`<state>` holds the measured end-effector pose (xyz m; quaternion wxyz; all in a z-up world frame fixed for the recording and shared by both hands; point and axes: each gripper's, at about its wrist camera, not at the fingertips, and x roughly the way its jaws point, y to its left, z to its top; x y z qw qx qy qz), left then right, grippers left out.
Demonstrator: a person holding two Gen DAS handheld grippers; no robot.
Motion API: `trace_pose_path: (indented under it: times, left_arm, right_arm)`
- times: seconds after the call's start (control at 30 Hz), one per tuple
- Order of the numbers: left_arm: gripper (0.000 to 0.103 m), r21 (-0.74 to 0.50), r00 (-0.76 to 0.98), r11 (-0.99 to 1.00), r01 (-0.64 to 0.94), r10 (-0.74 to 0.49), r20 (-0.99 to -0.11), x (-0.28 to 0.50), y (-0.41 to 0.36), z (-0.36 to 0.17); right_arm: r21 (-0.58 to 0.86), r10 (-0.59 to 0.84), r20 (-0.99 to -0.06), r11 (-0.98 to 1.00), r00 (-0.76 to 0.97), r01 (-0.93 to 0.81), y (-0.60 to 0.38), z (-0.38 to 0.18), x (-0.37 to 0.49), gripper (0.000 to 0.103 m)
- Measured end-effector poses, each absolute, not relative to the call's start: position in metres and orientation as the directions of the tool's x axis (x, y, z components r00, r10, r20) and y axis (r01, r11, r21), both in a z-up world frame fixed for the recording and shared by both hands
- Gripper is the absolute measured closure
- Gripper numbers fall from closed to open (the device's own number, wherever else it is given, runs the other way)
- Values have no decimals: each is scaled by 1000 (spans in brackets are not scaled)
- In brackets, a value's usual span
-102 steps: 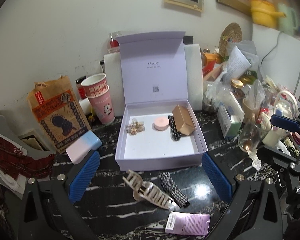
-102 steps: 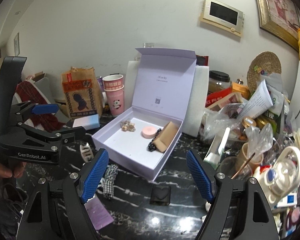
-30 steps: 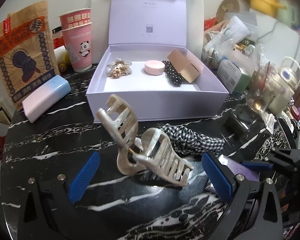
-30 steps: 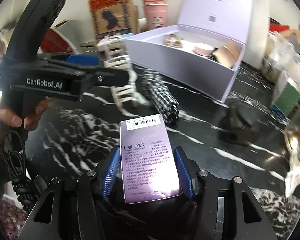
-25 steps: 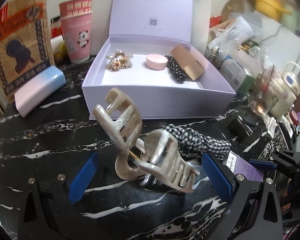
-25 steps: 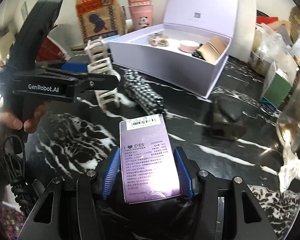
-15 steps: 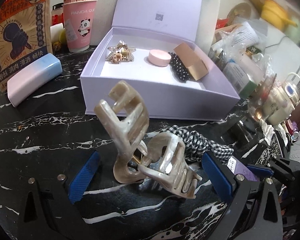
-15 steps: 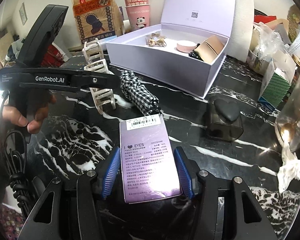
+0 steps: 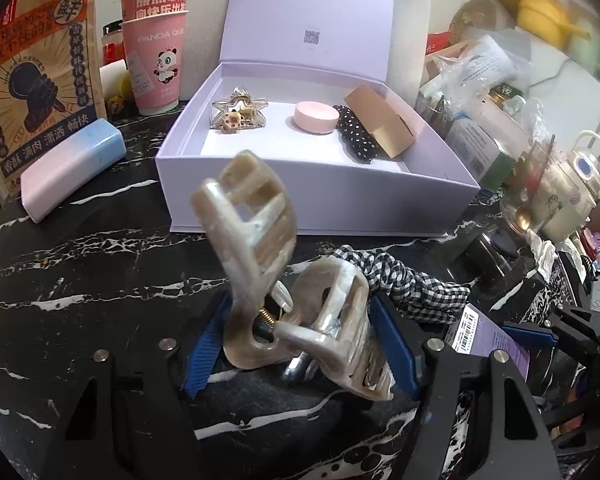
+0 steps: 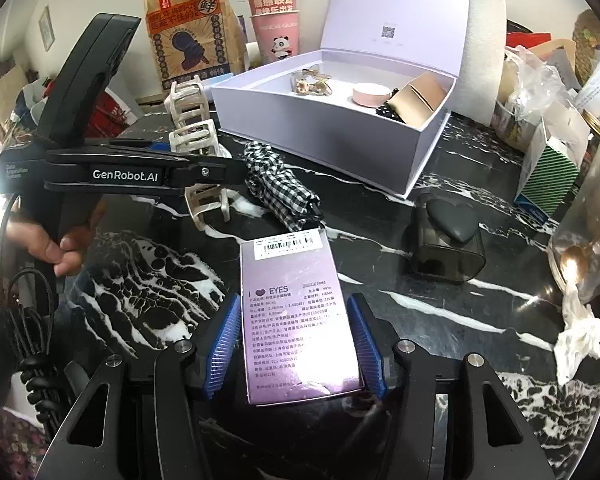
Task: Organize rigid objects
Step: 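Grasp the cream marbled claw clip with the left gripper and lift it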
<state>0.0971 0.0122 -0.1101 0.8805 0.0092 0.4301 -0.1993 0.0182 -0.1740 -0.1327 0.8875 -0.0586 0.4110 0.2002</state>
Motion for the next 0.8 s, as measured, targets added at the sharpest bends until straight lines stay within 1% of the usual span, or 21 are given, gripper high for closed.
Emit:
trace_pose_path:
  times: [0.13,0.33,0.47,0.8]
  left_arm:
    - [34,-167,544,920,353,-348,-763,92,15,-109]
    - [35,-136,548,924,357,-325,-771,81,14,-106]
    - [35,-138,544,928,347,-319,-776,74,15,-104]
    - [37,-147,560,922,359,-339,-756,57,14,-96]
  right_arm:
    - [71,318,-746,911,585,-405,-174,-133,15,50]
    - [76,324,-741,911,588,-405,-175,-131,10,51]
    - [82,321,-730,917,603,-389,-180,-127,8,51]
    - [97,325,-720,922,613,-375,-186,-121,-2,51]
